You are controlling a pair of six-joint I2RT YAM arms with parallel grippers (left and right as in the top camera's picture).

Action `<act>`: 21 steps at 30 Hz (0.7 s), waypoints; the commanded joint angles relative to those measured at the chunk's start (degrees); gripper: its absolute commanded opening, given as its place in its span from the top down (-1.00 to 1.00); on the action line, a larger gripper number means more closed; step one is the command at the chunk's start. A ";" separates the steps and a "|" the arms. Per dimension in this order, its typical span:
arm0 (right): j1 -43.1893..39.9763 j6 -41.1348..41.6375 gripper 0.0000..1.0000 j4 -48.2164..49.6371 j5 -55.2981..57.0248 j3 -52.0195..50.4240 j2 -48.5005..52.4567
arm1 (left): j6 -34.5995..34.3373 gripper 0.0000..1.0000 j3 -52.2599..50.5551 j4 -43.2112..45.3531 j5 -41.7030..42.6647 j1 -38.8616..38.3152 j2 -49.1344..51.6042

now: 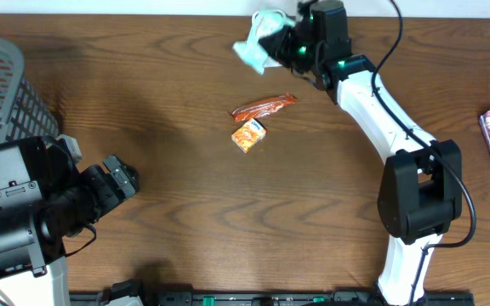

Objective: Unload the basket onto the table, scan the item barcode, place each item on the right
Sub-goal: 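Lift the wipes pack with the right gripper up to the scanner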

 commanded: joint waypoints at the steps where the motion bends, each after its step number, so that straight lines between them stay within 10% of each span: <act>1: 0.46 4.02 0.98 3.02 17.94 0.57 0.15 | -0.09 -0.96 0.22 0.00 0.70 -0.02 -0.02; 10: 0.11 9.18 0.98 20.81 18.99 0.70 8.57 | -0.09 -0.96 0.22 0.00 0.68 -0.02 -0.02; 21: -7.06 2.84 0.98 17.88 13.11 1.01 6.16 | -0.09 -0.96 0.22 0.00 0.68 -0.02 -0.02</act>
